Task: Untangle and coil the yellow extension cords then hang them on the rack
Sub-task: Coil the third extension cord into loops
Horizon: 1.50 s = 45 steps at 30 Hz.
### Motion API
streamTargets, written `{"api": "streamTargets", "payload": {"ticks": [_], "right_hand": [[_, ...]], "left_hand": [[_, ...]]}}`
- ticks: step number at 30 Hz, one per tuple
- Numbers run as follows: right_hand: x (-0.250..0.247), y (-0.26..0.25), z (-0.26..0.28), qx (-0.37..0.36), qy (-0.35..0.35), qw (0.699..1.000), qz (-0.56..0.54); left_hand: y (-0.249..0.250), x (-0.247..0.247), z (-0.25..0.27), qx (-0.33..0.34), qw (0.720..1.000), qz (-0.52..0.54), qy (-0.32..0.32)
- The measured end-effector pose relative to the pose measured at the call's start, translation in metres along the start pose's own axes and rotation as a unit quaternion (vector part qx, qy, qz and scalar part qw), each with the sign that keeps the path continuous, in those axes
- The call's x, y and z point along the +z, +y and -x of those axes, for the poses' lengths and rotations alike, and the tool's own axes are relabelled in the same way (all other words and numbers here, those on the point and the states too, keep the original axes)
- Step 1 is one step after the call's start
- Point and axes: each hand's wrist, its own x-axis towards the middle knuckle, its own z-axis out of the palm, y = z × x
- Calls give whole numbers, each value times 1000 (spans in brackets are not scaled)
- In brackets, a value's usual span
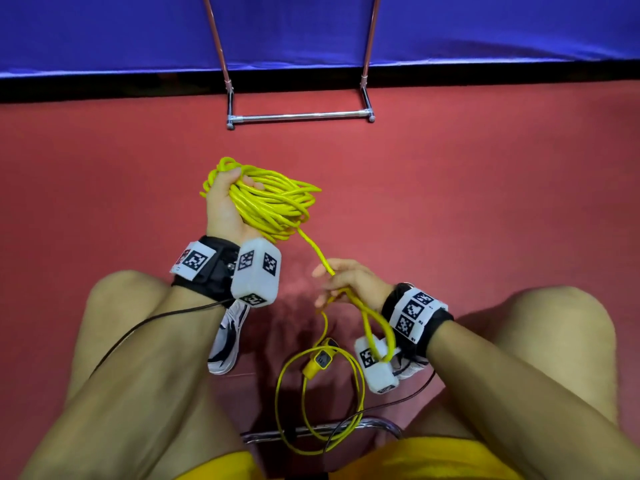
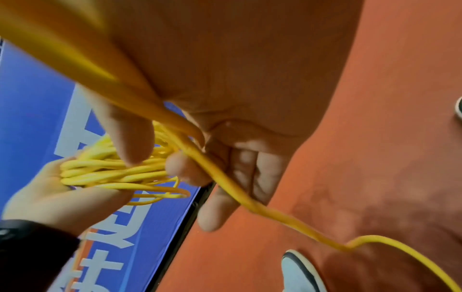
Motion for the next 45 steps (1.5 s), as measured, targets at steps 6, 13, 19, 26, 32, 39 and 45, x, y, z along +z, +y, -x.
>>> {"api": "streamTargets", "payload": {"ticks": [6,13,19,26,32,39,45], "right_hand": [[8,-2,14,55,-34,996,-66],[15,-24,46,-123,-23,980,153],[-8,-57,53,-288,164,907,262],[-33,-76,28,-328,358,830,274],[-45,-74,21,-312,401,814,280],[-63,-68,12,-230,418,825,303],[-47,-49,2,-325,317,741,496]], "left_hand": [[-5,-6,-14,191,949,-244,59],[-6,-42,-31,281,725,-624,76],[-4,-59,-31,206,610,-764,-47],[-38,-49,13,-132,752,-611,-207],[-41,-45,26,-234,777,-512,-282],[-34,-36,38,-178,737,-567,-320],[-26,-31,42,-140,812,-486,-291]]}}
